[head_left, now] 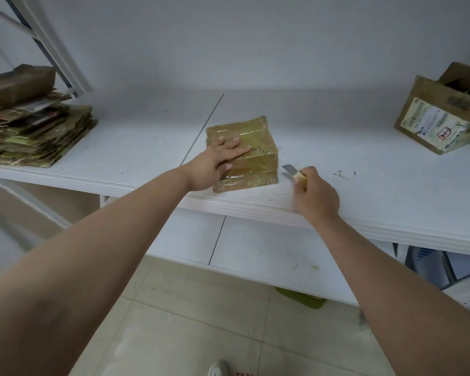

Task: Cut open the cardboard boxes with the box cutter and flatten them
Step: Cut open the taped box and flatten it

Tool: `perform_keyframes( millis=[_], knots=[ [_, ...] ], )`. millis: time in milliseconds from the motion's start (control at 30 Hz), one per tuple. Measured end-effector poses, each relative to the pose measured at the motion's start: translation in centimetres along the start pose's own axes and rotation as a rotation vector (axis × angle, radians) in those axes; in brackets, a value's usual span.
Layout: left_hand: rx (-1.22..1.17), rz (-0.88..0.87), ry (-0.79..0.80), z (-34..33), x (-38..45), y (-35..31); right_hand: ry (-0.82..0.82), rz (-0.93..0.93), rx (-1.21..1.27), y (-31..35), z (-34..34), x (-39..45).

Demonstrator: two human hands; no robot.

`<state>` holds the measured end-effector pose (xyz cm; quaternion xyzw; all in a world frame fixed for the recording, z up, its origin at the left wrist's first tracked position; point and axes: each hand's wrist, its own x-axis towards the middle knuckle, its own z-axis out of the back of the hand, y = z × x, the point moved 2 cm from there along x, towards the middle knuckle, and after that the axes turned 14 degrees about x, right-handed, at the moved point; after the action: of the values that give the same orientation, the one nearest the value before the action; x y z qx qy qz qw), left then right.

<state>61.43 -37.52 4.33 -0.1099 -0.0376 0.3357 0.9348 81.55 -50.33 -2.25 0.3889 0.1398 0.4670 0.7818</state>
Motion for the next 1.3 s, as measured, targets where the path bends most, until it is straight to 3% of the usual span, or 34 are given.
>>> perform_keyframes(
  millis=[100,267,500,633,800,1100,1300],
  knots=[
    [0.036,-0.012,0.001,-0.1,-0.2,-0.3,-0.042,-0.069,0.103,1.0,0.5,-0.5],
    [0.13,-0.063,-0.149,-0.5,-0.7,-0.3,-0.115,0.064,0.205,3.7,1.1,0.2],
    [0.192,0.006,-0.284,-1.4,-0.3,-0.1,0.025,0.247,-0.159,5.9,-0.6,1.2],
    [0.303,0.07,-0.308,-1.8,-0.6,0.0,0.021,0.218,-0.215,5.4,-1.9,1.0],
    [0.534,-0.02,-0.413,-2.2,-0.4,-0.3,-0.017,0.217,-0.219,5.2,-2.0,1.1],
    [0.457,-0.136,-0.29,0.8,0.5,1.1,-0.057,0.216,-0.072,5.7,-0.9,1.7],
    [0.068,-0.106,-0.066,0.5,-1.2,3.1,-0.057,0.149,-0.126,6.3,-0.3,1.8]
  ],
)
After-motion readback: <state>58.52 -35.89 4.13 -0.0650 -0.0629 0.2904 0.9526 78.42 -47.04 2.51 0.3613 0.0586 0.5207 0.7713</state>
